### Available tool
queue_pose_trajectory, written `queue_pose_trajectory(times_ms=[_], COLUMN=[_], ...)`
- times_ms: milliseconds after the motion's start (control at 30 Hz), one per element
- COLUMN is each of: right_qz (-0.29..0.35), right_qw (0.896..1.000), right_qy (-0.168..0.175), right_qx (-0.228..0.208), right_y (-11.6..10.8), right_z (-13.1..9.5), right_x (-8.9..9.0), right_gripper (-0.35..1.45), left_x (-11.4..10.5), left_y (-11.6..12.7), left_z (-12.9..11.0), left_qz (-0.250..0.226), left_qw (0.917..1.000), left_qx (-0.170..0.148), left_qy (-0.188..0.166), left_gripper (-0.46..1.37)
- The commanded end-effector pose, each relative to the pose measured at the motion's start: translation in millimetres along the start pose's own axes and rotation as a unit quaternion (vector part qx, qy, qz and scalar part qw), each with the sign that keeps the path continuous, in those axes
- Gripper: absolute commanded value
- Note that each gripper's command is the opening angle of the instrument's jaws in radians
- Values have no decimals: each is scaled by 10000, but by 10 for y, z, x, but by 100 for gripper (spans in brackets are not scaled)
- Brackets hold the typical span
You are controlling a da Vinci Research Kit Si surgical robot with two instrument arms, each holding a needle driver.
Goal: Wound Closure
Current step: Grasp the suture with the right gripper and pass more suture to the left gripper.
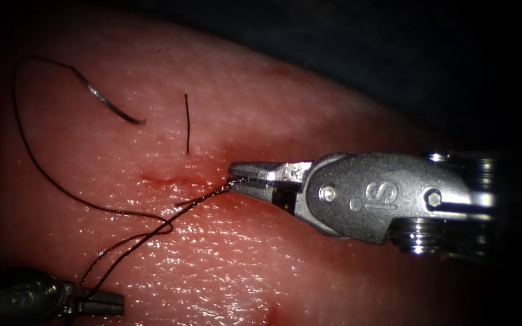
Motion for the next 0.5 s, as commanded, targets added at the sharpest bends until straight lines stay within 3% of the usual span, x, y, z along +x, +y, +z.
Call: queue_pose_trajectory(times_ms=[33, 267, 500], right_qz=[42, 184, 298], right_qw=[10000, 9998, 9995], right_qy=[-23, -117, -127], right_qx=[9, 48, -26], right_y=[-1, -11, -20], right_z=[1, 13, 28], right_x=[-2, -18, -26], right_gripper=[-35, -35, -35], left_x=[5, 41, 57], left_y=[1, -6, -27], left_z=[-7, -42, -49], left_qz=[-21, -221, -293], left_qw=[9997, 9934, 9900], left_qx=[-94, -281, -181], left_qy=[221, 1086, 1367], left_gripper=[-35, -35, -35])
